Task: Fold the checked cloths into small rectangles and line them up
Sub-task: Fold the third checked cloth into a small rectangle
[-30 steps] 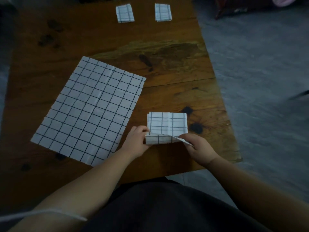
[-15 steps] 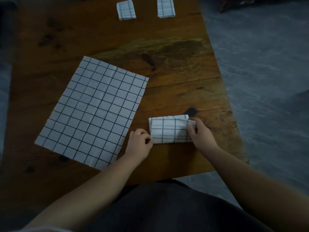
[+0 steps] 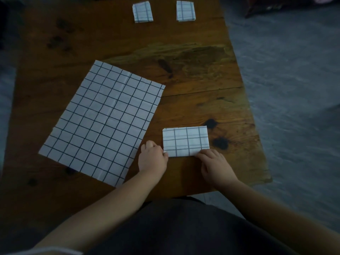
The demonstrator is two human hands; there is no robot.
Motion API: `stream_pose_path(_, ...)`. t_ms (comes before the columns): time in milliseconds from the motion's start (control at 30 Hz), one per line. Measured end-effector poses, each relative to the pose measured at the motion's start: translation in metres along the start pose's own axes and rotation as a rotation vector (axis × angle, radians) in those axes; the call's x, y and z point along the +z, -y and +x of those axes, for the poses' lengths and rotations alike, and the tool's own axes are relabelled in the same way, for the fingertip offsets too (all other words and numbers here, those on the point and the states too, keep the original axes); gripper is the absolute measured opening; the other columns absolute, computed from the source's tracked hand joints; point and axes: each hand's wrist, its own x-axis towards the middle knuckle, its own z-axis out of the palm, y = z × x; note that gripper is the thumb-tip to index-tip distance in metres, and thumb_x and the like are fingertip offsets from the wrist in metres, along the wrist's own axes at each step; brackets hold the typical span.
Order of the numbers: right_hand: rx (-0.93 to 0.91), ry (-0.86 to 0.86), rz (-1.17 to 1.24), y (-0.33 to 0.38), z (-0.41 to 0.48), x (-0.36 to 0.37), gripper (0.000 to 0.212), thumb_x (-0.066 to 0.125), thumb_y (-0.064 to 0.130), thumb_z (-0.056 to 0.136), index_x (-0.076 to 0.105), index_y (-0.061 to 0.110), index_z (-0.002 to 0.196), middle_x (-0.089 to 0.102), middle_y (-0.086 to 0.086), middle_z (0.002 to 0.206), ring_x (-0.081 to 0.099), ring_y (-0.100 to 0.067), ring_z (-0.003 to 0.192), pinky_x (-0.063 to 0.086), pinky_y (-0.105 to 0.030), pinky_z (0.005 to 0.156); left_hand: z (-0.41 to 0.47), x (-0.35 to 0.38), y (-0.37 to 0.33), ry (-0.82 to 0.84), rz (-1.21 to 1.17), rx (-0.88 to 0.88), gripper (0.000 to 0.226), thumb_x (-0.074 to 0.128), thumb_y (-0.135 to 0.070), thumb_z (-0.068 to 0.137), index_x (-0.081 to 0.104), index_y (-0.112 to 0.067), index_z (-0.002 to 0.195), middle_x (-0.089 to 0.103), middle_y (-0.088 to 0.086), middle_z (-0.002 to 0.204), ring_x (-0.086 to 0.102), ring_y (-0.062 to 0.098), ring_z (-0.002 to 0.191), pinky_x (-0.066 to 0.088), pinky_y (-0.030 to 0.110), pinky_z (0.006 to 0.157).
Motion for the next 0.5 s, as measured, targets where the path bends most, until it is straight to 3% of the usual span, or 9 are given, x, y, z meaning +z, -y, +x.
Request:
stream_pose_path(100,-0.021,-0.02,-0.079,0.001,-0.002,0.007,0.049,0.055,0.022,0.095,0.055,0.021,0.145,0.053,0.001,0.148,0.044,-0.024,0.14,0.031,-0.043,0.117,-0.002,-0.001,-0.002,-0.069,0.042,-0.004,0.031,0.061,-0.043,0.095,0.063,-0.018,0.113,0.051,0.003,0.123,0.047,0.018,0.111,0.05,0.034,0.09)
stream_pose_path(200,-0.037,-0.02,-0.12,0.003,-0.004,0.009,0.052,0.054,0.023,0.094,0.054,0.02,0.146,0.051,0.0,0.151,0.041,-0.024,0.143,0.028,-0.044,0.12,-0.009,0.001,0.001,-0.137,0.064,0.239,0.034,0.059,-0.035,0.095,0.053,-0.019,0.125,0.045,0.002,0.133,0.044,0.018,0.123,0.044,0.033,0.103)
stream_pose_path(333,-0.037,-0.054,-0.142,0.008,-0.009,0.01,0.059,0.052,0.022,0.096,0.042,0.017,0.154,0.04,-0.005,0.161,0.031,-0.023,0.151,0.014,-0.04,0.124,-0.02,0.011,0.001,0.073,0.122,0.617,0.056,0.045,-0.028,0.103,0.029,-0.02,0.156,0.025,0.001,0.164,0.011,0.018,0.154,0.012,0.04,0.127)
stream_pose_path(400,-0.048,-0.023,-0.157,0.012,-0.009,0.012,0.063,0.045,0.025,0.1,0.028,0.018,0.16,0.025,-0.004,0.167,0.017,-0.021,0.156,0.004,-0.039,0.124,-0.024,0.017,-0.002,0.147,0.198,0.648,0.064,0.04,-0.034,0.105,0.013,-0.018,0.161,0.01,0.002,0.17,-0.004,0.019,0.156,0.0,0.039,0.127)
stream_pose_path(500,-0.051,0.059,-0.204,0.015,-0.007,0.019,0.066,0.028,0.038,0.101,0.013,0.019,0.162,0.008,-0.001,0.169,-0.002,-0.017,0.155,-0.003,-0.039,0.123,-0.027,0.025,-0.007,0.198,0.286,0.637,0.071,0.035,-0.044,0.106,0.001,-0.015,0.162,-0.001,0.005,0.171,-0.011,0.02,0.156,-0.003,0.041,0.127)
